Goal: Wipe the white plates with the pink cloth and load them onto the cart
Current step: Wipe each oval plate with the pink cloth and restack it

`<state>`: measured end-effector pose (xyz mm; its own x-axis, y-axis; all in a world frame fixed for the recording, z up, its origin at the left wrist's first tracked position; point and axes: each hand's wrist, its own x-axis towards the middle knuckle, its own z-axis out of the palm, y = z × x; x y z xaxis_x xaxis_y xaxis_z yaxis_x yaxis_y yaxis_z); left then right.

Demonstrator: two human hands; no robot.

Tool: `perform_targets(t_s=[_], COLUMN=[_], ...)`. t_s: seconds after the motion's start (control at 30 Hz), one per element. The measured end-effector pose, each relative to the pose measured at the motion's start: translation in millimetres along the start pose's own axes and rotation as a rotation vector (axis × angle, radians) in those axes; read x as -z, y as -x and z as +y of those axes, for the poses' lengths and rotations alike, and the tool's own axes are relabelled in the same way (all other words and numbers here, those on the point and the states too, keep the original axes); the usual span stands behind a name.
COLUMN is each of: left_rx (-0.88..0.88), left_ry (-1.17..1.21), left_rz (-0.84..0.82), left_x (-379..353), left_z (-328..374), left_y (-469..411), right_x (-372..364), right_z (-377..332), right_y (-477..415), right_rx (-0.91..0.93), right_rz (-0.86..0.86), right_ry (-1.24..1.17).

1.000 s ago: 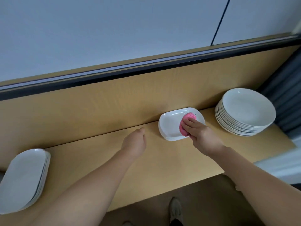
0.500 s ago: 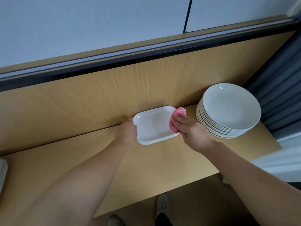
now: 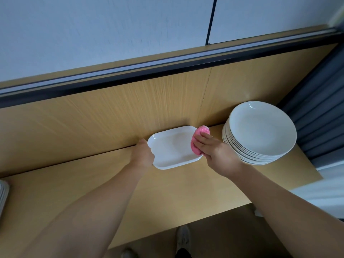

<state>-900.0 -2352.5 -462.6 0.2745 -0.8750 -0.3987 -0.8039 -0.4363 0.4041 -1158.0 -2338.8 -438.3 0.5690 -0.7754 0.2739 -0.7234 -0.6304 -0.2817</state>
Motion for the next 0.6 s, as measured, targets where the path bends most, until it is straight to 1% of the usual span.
perform_targets(t_s=[0.33, 0.47, 0.6], left_rx=[-0.004, -0.006, 0.014], left_ry=[0.165, 0.189, 0.223], left_rz=[0.053, 0.068, 0.090], left_x=[18.0, 31.9, 54.1], left_z=[0.9, -21.0, -57.4], left_y=[11.9, 22.2, 32.7], right_x=[11.8, 13.3, 5.9], right_z=[-14.3, -30.0, -57.5], right_y=[-0.6, -9.1, -24.3], right_rx=[0.000, 0.013, 0.045], right_rz=[0.021, 0.042, 0.045], right_ry=[0.006, 0.015, 0.002])
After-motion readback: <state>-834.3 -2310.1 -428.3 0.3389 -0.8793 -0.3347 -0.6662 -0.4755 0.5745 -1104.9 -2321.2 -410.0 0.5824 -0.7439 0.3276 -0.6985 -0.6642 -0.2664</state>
